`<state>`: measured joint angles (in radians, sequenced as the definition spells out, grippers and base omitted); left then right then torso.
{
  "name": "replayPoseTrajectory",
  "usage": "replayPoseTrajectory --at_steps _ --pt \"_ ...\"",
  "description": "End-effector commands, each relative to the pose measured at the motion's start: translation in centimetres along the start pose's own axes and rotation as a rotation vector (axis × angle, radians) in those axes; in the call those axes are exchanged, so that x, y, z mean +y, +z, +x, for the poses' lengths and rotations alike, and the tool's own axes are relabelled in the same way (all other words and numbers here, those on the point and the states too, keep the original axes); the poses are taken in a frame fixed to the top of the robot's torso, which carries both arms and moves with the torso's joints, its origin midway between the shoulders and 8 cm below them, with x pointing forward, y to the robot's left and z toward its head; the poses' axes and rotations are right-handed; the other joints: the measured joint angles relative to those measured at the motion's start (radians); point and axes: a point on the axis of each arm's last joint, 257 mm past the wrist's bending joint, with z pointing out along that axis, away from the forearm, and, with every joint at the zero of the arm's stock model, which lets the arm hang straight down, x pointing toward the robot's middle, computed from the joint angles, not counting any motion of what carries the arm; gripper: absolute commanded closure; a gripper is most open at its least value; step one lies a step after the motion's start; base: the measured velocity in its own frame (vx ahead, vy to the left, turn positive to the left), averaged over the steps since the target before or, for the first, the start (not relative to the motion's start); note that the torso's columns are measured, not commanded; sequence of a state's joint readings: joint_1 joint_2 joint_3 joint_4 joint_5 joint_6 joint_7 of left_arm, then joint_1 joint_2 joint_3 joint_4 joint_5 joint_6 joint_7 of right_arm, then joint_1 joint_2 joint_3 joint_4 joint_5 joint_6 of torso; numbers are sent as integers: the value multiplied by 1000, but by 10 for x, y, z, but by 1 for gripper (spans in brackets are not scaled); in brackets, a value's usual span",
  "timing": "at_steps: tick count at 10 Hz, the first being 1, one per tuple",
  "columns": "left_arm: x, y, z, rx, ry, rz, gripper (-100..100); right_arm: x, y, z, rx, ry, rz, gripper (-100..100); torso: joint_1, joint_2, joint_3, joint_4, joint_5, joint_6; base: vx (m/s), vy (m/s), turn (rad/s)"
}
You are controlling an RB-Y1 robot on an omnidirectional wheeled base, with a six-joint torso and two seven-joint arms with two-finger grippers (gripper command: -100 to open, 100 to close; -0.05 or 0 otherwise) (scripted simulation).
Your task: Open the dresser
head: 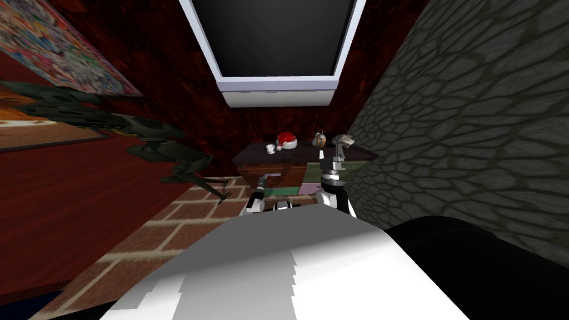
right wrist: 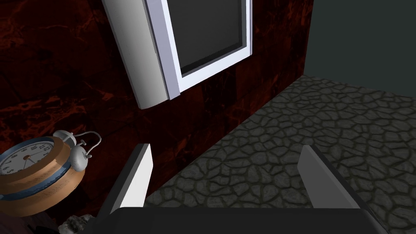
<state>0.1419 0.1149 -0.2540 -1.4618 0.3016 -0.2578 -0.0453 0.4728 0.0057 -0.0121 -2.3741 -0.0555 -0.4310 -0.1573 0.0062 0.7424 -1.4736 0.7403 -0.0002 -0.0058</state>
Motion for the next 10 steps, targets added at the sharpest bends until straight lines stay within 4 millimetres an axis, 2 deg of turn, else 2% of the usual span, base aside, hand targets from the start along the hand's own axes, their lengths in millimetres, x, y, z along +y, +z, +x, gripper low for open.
replayPoseTrajectory --at_steps 1,3,4,5,6,7,8,10 --pt "1 19 -6 -19 -17 -11 100 0 0 0 0 0 0 0 -2 -2 -1 1 -1 1 -124 19 40" --pt "-4 28 2 6 2 -3 100 0 0 0 0 0 0 0 0 -1 -1 0 0 0 -101 6 11" --pt "2 41 -1 -18 -35 -25 100 0 0 0 0 0 0 0 -2 -3 -2 1 -1 1 -115 5 63" --pt "-2 48 5 -3 -26 -21 100 0 0 0 0 0 0 0 -2 -2 -1 0 0 0 -126 26 24" --pt "-4 50 7 6 -14 -17 100 0 0 0 0 0 0 0 -1 -2 -1 -1 0 2 -71 13 -4" --pt "6 60 5 -20 -51 -50 100 0 0 0 0 0 0 0 -3 -4 -2 0 0 3 -145 13 42" --pt "-5 72 14 1 -46 -33 100 0 0 0 0 0 0 0 -3 -1 -1 -1 0 1 -135 8 31" --pt "-4 72 16 9 -23 -34 100 0 0 0 0 0 0 0 -5 -4 -2 1 -1 4 -32 5 8"
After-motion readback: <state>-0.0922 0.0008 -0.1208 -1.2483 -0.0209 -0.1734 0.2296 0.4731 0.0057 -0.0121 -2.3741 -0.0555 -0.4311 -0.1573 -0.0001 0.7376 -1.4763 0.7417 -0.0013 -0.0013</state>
